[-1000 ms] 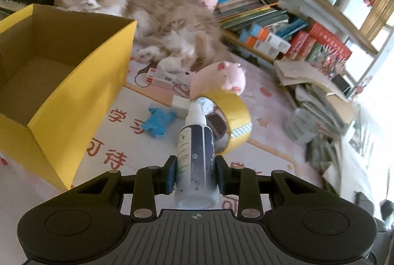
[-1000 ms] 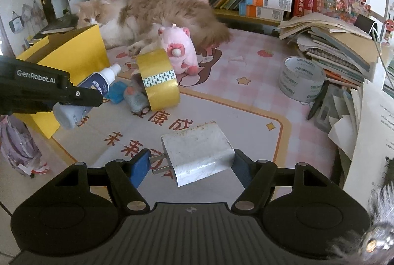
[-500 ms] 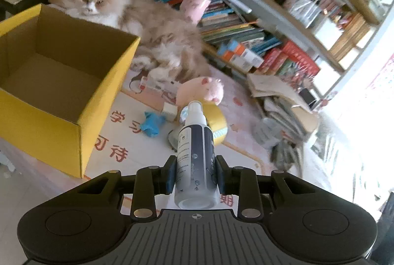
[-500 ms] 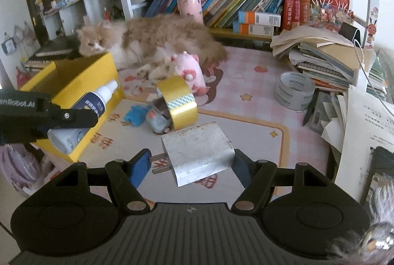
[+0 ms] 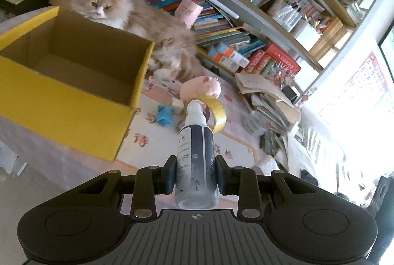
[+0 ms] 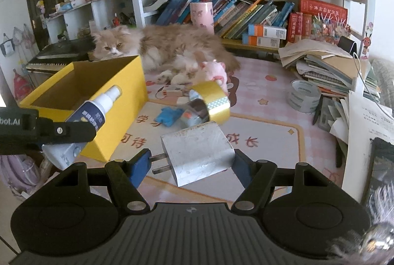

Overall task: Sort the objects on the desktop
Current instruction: 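Carry the spray bottle and charger toward the yellow box with both grippers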

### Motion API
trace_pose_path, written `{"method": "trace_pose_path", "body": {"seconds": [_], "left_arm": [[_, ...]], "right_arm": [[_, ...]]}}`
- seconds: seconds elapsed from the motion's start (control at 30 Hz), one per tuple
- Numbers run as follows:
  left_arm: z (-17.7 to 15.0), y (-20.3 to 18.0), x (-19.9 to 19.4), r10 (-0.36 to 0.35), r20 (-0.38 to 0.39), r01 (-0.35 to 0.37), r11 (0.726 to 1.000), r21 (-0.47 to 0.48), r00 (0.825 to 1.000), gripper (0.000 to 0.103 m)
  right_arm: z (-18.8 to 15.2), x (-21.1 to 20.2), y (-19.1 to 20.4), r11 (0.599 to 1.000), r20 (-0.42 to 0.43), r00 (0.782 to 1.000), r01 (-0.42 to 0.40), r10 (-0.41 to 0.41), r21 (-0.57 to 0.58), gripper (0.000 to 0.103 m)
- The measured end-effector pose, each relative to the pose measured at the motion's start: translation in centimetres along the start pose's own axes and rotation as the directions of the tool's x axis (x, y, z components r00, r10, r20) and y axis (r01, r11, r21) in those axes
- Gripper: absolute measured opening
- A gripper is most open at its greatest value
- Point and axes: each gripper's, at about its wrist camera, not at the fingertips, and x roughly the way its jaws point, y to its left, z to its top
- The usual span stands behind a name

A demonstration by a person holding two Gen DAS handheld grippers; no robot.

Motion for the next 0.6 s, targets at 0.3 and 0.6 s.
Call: {"method": "trace_pose_path", "body": {"seconds": [0.3, 0.6], "left_arm": [[-1.4, 3.7, -4.1, -0.003, -0.006, 0.003, 1.0, 0.001, 1.0, 0.031], [-2.9, 7.8, -8.6, 0.025, -0.025, -0.025, 0.999, -0.031, 0.999, 0.031]], "right_arm": [[-2.4, -1.7, 5.2, 1.0, -0.021, 1.0, 0.007, -0.007, 0.002, 0.068], [-4.8, -2.4, 11.0, 0.999, -0.049, 0.997, -0.052, 0.052, -0.005, 0.068]]}}
